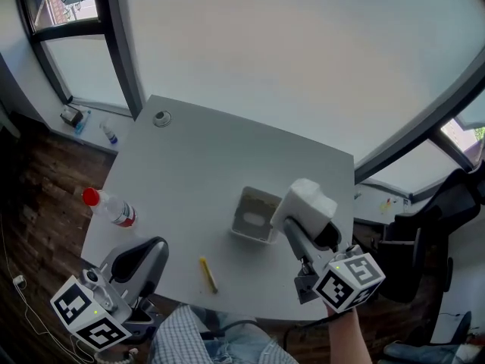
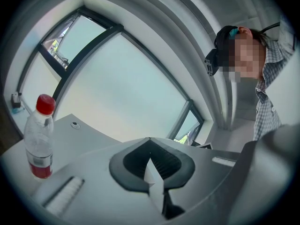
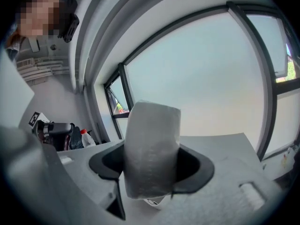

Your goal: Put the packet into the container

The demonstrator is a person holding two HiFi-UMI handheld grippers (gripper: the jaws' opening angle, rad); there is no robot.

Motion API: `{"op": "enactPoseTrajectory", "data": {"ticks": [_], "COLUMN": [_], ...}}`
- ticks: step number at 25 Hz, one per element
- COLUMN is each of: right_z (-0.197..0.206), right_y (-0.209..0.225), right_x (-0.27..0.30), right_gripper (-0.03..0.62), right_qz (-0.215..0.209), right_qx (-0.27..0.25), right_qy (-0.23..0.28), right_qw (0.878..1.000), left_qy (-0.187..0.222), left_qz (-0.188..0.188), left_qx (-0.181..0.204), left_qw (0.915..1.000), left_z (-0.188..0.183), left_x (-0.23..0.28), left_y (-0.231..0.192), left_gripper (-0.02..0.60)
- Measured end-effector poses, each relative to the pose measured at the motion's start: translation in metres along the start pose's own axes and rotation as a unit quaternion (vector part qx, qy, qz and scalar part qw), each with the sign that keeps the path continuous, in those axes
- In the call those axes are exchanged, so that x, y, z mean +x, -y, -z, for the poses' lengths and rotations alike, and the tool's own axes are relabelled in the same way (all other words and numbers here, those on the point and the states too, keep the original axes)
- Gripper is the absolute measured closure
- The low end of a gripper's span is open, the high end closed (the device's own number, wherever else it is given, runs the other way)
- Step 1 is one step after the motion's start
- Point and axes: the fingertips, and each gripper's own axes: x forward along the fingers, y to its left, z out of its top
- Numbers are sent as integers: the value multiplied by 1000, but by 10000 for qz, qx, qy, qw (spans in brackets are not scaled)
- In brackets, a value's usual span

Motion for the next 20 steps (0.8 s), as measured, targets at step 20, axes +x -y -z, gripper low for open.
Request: {"op": "enactPoseTrajectory", "data": {"ticks": [20], "right_z": [65], "right_y": [6], "right_x": [59], "right_gripper": [311], "right_qz": [-84], "right_qx": [-1221], "right_qy": [-1548], "right_qw": [9803], "left_qy": [-35], "left_qz": [-58], "left_qx": [-94], "left_qw": [9999], "left_z": [5], "left_x": [5], "left_y": [-6], "left_gripper": [578]}}
